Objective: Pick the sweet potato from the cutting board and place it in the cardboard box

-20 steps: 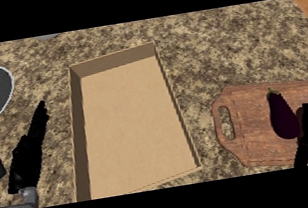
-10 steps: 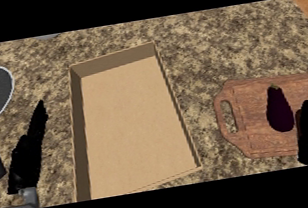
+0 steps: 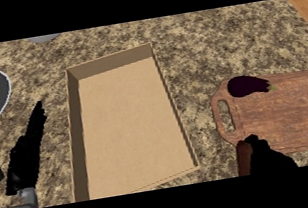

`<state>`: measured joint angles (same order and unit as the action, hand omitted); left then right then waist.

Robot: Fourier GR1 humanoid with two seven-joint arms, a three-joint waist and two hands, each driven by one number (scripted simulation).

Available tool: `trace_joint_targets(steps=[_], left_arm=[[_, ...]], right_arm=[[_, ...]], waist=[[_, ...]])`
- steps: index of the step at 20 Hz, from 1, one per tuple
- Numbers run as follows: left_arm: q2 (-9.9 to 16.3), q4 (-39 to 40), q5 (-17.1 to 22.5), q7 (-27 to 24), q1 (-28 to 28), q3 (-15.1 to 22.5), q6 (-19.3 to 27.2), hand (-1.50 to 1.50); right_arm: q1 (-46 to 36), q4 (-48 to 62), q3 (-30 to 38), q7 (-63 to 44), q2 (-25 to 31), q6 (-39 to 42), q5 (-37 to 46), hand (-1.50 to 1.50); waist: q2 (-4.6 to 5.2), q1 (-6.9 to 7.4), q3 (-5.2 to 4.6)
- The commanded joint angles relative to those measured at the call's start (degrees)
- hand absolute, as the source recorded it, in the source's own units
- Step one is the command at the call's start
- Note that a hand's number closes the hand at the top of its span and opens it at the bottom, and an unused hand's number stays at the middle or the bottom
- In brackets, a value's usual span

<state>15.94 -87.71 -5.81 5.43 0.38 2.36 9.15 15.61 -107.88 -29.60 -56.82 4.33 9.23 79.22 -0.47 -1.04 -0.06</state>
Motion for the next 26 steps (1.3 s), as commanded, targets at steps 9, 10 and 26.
trace_joint_targets(steps=[9, 10, 26], left_arm=[[0.4, -0.2, 0.0, -0.2, 0.3, -1.2, -1.8, 0.0], [-0.9, -0.6, 0.0, -1.0, 1.5, -0.3, -1.4, 0.0], [-1.4, -1.7, -0.9, -1.4, 0.7, 1.3, -1.9, 0.0]], right_arm=[[9.1, -20.7, -25.0, -11.2, -4.2, 1.4, 21.4, 1.5], [10.4, -17.4, -25.2, -7.4, -3.4, -6.4, 22.2, 1.5], [-9.3, -18.1, -27.1, -3.3, -3.7, -16.3, 15.8, 1.5]], waist=[[0.27, 0.6, -0.02], [0.15, 0.51, 0.03], [0.83, 3.18, -0.03]])
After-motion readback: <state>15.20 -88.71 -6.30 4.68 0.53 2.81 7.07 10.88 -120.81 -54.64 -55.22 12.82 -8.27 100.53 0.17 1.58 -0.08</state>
